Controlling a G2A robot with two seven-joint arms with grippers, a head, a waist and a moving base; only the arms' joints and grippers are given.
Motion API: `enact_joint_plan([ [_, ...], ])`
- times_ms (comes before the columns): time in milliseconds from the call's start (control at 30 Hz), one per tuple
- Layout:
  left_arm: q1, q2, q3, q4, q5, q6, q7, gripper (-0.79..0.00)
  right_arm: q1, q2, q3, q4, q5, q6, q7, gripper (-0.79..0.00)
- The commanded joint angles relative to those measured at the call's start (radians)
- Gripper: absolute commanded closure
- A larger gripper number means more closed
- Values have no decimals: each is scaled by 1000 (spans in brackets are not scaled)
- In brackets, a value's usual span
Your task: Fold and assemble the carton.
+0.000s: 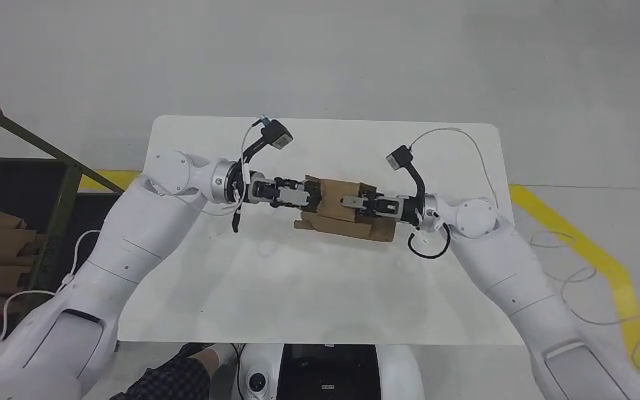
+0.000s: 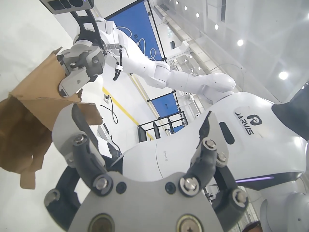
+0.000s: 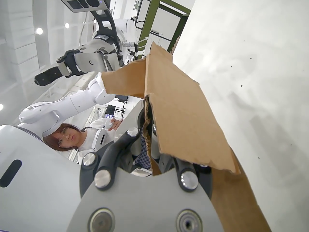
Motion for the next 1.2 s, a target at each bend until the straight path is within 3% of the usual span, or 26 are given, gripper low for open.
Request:
enact_joint_plan([
  [0,-6,-4,11,5,11,-2,3,-785,-4,0,2,-9,-5,1,-2,0],
  [600,-44,-38,73,41,69,-22,22,-785,-40,2,21,-73,-34,18,5,0],
  [1167,16,-14,-25,51,25,-27,27,-785,-54,12,79,-70,8,-2,39,0],
])
